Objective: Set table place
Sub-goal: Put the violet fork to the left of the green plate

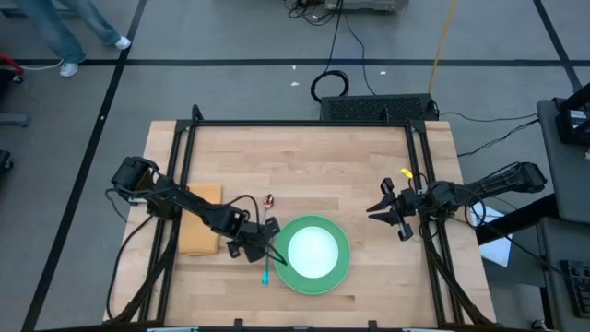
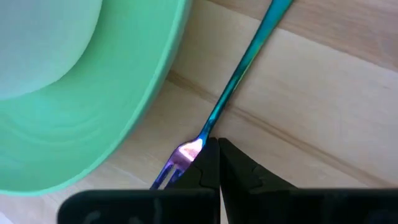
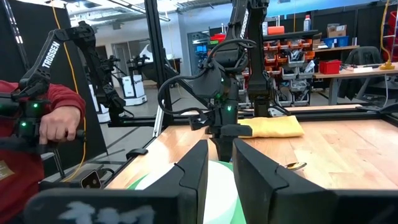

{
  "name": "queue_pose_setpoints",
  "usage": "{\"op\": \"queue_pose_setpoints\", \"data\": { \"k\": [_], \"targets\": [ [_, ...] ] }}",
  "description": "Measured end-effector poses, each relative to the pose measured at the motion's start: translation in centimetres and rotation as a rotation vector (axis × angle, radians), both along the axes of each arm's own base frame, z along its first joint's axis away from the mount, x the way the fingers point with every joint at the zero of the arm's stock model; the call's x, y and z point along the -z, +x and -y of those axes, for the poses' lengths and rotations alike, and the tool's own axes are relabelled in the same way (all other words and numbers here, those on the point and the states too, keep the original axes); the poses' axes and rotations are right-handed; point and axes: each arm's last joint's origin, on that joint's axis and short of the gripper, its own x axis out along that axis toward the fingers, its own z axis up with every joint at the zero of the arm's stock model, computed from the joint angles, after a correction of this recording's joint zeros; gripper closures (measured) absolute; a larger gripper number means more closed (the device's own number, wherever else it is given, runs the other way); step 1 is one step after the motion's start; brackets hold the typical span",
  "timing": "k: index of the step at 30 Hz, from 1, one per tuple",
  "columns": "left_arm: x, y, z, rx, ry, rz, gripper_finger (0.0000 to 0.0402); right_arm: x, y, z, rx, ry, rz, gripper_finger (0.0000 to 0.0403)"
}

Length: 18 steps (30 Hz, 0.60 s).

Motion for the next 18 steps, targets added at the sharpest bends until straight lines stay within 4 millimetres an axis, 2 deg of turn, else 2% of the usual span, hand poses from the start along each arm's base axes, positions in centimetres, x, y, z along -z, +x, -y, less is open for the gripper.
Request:
{"op": "queue_pose_setpoints", "data": {
  "k": [6,18],
  "targets": [
    [0.1,-0.4,0.0,-0.056,-0.007,-0.044,0.0401,0.0,0.0,0.0,0.000,0.000,0.000,0.0337],
    [0.2,-1.2,1.6,-0.100,0.033,-0.044,0.0401,0.0,0.0,0.0,0.000,0.000,0.000,0.0337]
  ]
}}
